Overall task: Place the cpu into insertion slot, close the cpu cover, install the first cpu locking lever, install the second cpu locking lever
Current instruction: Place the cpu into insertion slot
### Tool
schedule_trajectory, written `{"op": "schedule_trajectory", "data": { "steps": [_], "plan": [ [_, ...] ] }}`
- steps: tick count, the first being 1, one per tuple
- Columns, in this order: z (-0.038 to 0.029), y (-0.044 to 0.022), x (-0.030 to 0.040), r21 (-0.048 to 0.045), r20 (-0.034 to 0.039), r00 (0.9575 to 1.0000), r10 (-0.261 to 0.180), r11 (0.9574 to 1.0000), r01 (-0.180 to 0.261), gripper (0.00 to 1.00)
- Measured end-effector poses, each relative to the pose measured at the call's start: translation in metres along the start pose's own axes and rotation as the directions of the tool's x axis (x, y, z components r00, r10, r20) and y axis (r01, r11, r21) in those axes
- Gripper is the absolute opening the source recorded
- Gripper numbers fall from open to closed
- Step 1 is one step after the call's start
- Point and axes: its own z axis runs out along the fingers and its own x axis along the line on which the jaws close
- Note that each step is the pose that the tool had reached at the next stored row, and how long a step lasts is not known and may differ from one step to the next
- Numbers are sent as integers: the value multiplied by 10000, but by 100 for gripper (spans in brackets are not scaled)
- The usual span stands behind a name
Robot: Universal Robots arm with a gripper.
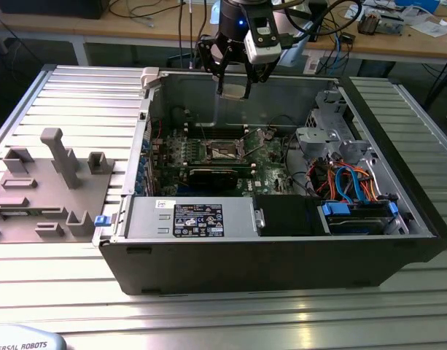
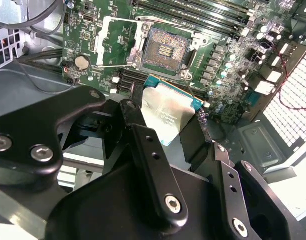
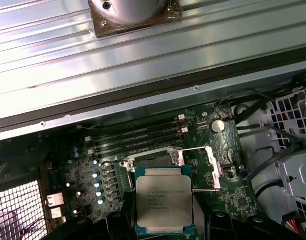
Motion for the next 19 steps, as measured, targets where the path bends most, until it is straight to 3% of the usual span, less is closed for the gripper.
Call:
{"op": "schedule_trajectory", "data": {
  "steps": [19],
  "plan": [
    [3, 0, 0, -5, 22, 9997, 249, 9997, -249, 54]
  ]
}}
